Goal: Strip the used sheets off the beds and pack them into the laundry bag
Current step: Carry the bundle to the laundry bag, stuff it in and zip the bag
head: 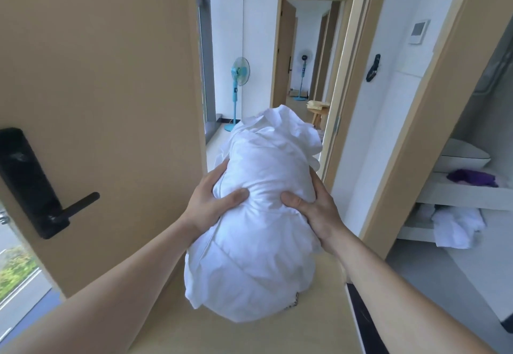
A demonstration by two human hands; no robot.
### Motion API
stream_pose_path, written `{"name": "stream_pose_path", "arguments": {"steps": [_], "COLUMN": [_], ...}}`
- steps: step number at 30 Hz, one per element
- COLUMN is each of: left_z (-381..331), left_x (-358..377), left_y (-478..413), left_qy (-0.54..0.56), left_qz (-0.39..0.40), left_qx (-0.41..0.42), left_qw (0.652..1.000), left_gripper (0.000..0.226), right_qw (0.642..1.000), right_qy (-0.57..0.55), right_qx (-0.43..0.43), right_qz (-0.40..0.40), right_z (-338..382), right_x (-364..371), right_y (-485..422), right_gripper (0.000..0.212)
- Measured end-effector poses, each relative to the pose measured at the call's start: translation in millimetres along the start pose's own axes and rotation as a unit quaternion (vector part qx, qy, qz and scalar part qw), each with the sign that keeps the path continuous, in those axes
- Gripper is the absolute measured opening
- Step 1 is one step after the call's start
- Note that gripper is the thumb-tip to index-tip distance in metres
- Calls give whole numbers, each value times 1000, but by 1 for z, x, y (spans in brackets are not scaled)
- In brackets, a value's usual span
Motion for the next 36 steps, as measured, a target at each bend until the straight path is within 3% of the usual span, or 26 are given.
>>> {"name": "stream_pose_path", "arguments": {"steps": [7,12,19,27,36], "left_z": [79,113,213,379,613], "left_x": [-22,-22,-27,-7,-6], "left_y": [-151,-250,-363,-444,-424], "left_qy": [9,15,1,-13,-24], "left_qz": [-4,30,19,8,-4], "left_qx": [-10,-9,-59,-173,-322], "left_qw": [1000,999,998,985,946], "left_gripper": [64,56,91,85,88], "right_qw": [1000,999,996,989,955], "right_qy": [19,28,11,-14,0], "right_qx": [15,23,64,150,290], "right_qz": [-20,-33,-53,-12,55], "right_z": [-51,-79,-151,-313,-552], "right_x": [-10,-18,-33,-41,2], "right_y": [-144,-242,-341,-440,-463], "right_gripper": [100,90,86,80,100]}}
Point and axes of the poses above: each hand's wrist, its own y-axis away from the middle knuckle, its own x-axis out of the palm, z = x × y, the point moved 9 cm from there along -y, towards the middle knuckle, and after that the axes turned 15 degrees about y, right-handed, at the moved point
